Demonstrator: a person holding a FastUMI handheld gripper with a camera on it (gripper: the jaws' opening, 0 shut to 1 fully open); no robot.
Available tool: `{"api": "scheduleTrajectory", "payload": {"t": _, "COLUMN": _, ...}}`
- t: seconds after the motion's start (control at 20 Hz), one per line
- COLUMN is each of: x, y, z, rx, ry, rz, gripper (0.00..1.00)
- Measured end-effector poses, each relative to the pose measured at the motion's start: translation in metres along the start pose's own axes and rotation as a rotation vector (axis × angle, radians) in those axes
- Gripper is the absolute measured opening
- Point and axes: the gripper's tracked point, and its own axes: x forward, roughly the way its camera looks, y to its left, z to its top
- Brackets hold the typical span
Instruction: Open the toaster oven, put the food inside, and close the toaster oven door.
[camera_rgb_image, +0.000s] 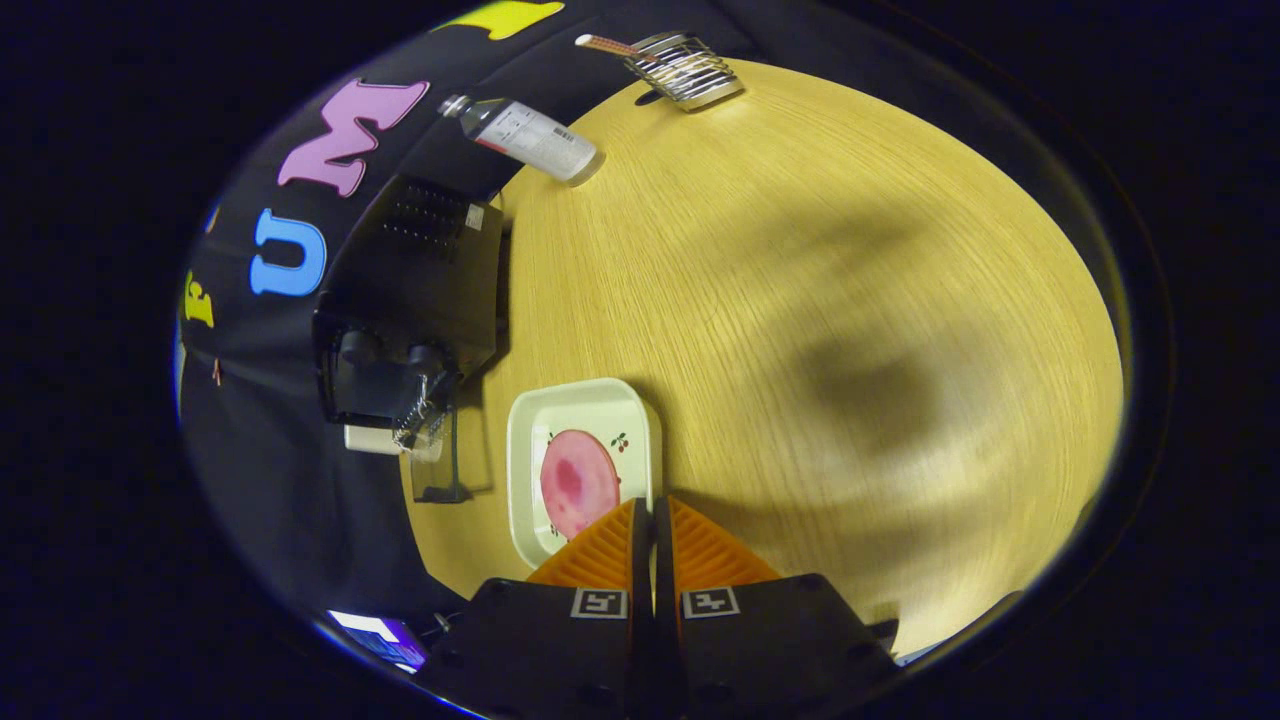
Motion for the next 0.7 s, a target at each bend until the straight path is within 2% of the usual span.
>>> {"api": "scheduleTrajectory", "payload": {"t": 0.2, "x": -0.012, "y": 0.035, "z": -0.007, "rx": 0.074, "ry": -0.040, "rz": 0.085, "gripper": 0.06}}
{"api": "scheduleTrajectory", "payload": {"t": 0.4, "x": -0.017, "y": 0.086, "z": -0.022, "rx": 0.063, "ry": -0.070, "rz": 0.139, "gripper": 0.06}}
{"api": "scheduleTrajectory", "payload": {"t": 0.7, "x": 0.000, "y": 0.161, "z": -0.058, "rx": 0.037, "ry": -0.059, "rz": 0.184, "gripper": 0.06}}
